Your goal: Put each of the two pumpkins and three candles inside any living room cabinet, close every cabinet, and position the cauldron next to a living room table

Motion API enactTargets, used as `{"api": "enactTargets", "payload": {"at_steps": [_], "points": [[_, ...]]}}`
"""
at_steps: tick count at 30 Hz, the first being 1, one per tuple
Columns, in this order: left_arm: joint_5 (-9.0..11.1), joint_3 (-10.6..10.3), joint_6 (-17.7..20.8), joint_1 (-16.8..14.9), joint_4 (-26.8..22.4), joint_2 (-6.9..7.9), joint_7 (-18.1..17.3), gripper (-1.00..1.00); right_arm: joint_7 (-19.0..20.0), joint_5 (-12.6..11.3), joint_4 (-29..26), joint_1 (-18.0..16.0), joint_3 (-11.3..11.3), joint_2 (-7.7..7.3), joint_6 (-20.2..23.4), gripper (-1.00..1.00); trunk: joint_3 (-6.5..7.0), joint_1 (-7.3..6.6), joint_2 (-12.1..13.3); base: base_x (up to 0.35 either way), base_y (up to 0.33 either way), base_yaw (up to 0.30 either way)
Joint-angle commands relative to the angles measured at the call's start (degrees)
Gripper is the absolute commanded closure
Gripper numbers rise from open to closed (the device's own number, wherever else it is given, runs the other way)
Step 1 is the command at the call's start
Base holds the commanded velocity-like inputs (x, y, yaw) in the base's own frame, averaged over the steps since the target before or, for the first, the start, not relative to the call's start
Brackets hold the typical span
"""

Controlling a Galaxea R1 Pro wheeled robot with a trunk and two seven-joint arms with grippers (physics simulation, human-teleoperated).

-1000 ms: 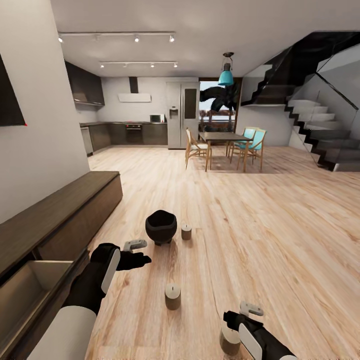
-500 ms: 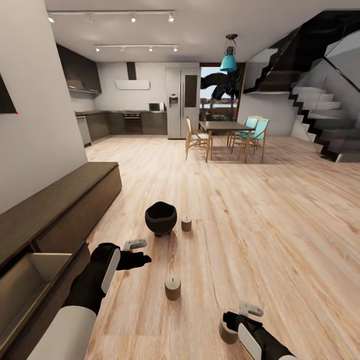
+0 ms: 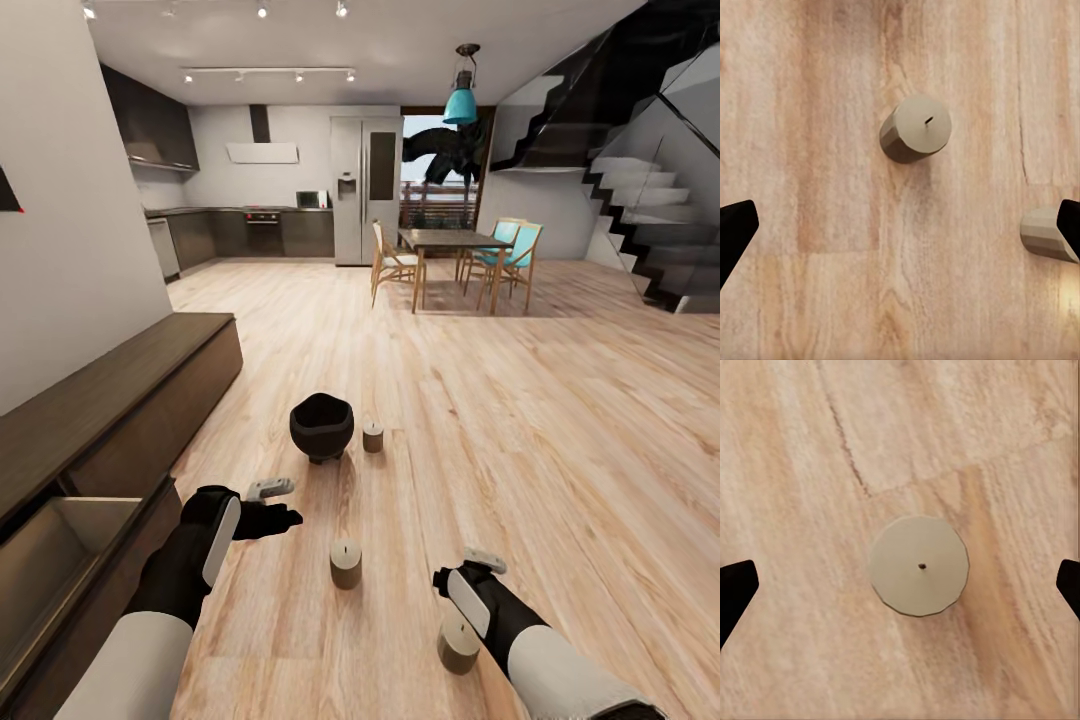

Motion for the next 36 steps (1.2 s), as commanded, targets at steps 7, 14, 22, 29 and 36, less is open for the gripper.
{"api": "enactTargets", "payload": {"at_steps": [7,14,22,29,36], "points": [[0.2,0.2,0.3,0.0,-0.2,-0.06,-0.1,-1.0,-1.0,-0.5,0.0,-0.6,0.5,0.14,0.7,-1.0,-0.06,-0.01,0.0,0.0,0.0,0.0],[0.2,0.3,0.3,0.0,-0.3,-0.05,-0.1,-1.0,-1.0,-0.5,0.2,-0.6,0.5,0.22,0.7,-1.0,-0.06,-0.01,0.0,0.001,0.0,0.0],[0.2,0.3,0.3,0.0,-0.3,-0.06,-0.2,-1.0,-1.0,-0.5,0.4,-0.5,0.5,0.29,-0.6,-1.0,-0.06,-0.01,0.0,0.077,0.034,0.0],[0.2,0.2,0.3,0.0,-0.3,-0.06,-0.2,-1.0,-0.9,-0.5,1.4,-0.5,0.6,0.28,-1.0,-1.0,-0.06,-0.01,0.0,0.172,0.053,0.0],[0.2,0.2,0.3,0.0,-0.4,-0.06,-0.2,-1.0,-0.9,-0.5,1.6,-0.5,0.6,0.27,-1.1,-1.0,-0.06,-0.01,0.0,0.061,0.02,0.0]]}}
